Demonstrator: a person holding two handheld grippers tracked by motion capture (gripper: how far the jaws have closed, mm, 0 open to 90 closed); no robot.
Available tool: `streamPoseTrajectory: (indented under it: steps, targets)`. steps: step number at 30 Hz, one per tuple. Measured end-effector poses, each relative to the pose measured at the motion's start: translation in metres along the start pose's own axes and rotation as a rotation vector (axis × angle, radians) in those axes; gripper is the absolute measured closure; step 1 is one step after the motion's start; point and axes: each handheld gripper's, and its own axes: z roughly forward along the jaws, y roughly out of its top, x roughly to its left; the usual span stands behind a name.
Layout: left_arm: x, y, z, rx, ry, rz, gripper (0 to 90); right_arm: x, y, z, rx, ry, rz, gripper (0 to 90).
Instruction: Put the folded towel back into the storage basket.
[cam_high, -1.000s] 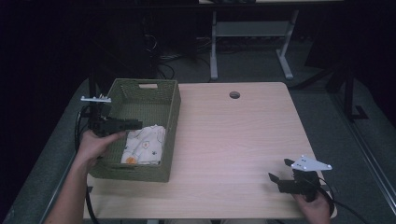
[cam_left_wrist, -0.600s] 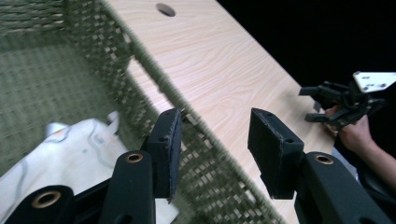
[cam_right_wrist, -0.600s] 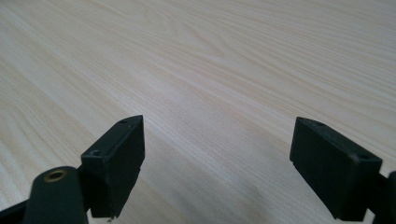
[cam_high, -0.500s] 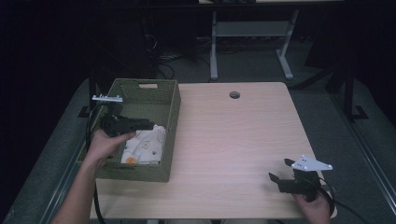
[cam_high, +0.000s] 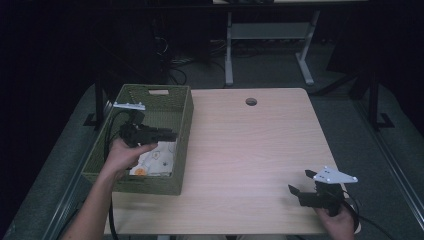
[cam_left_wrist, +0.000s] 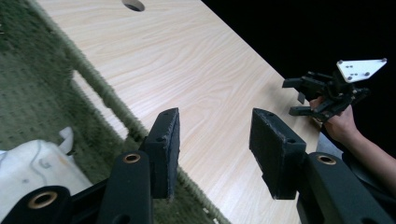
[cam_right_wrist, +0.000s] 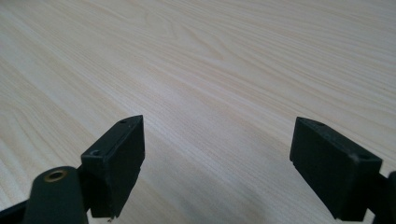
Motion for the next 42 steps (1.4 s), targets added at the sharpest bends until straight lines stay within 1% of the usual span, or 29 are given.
streamPoseTrajectory:
  steps: [3, 5, 8, 14, 16, 19, 20, 24, 27, 28, 32, 34, 35, 41, 42]
  targets:
    - [-0.004, 0.002, 0.004, -0.001, -0.005, 0.003, 53.2, -0.001, 0.0, 0.0, -0.001, -0.001, -0.003, 17.7]
    - [-0.007, 0.003, 0.006, -0.002, 0.003, 0.01, 53.1, -0.001, 0.0, 0.0, 0.0, -0.001, -0.003, 17.7]
    - [-0.013, 0.005, 0.009, -0.005, -0.003, 0.016, 53.1, 0.0, 0.0, 0.0, 0.003, 0.001, -0.001, 17.6]
    - [-0.025, 0.008, 0.019, 0.001, -0.024, 0.033, 52.5, 0.0, 0.0, 0.0, 0.002, 0.002, -0.002, 17.6]
    - [-0.029, 0.009, 0.024, 0.007, -0.034, 0.049, 52.5, 0.0, 0.0, 0.0, 0.004, 0.004, -0.003, 17.6]
    - [-0.035, 0.011, 0.032, 0.012, -0.042, 0.049, 51.7, 0.0, 0.0, 0.0, 0.003, 0.005, -0.003, 17.7]
    - [-0.037, 0.011, 0.034, 0.016, -0.047, 0.057, 51.6, 0.0, 0.0, 0.0, 0.003, 0.005, -0.003, 17.6]
    - [-0.045, 0.014, 0.045, 0.024, -0.059, 0.064, 50.4, -0.001, 0.0, 0.0, -0.001, 0.005, -0.002, 17.6]
    - [-0.051, 0.014, 0.055, 0.033, -0.074, 0.061, 50.0, -0.001, 0.0, -0.001, -0.001, 0.005, 0.0, 17.5]
    - [-0.053, 0.015, 0.059, 0.042, -0.072, 0.07, 49.7, -0.001, 0.0, -0.001, -0.002, 0.005, 0.001, 17.5]
    - [-0.06, 0.017, 0.073, 0.058, -0.082, 0.075, 48.0, -0.002, 0.0, -0.002, -0.007, 0.006, -0.002, 17.4]
    - [-0.064, 0.017, 0.078, 0.063, -0.087, 0.072, 47.4, -0.002, 0.0, -0.003, -0.008, 0.007, 0.001, 17.4]
    - [-0.065, 0.017, 0.081, 0.065, -0.087, 0.078, 47.2, -0.002, 0.0, -0.003, -0.011, 0.006, -0.001, 17.4]
    - [-0.076, 0.016, 0.098, 0.069, -0.101, 0.077, 43.5, -0.002, 0.0, -0.003, -0.011, 0.009, -0.002, 17.4]
    - [-0.078, 0.016, 0.102, 0.071, -0.102, 0.084, 42.6, -0.002, 0.0, -0.003, -0.01, 0.01, -0.001, 17.4]
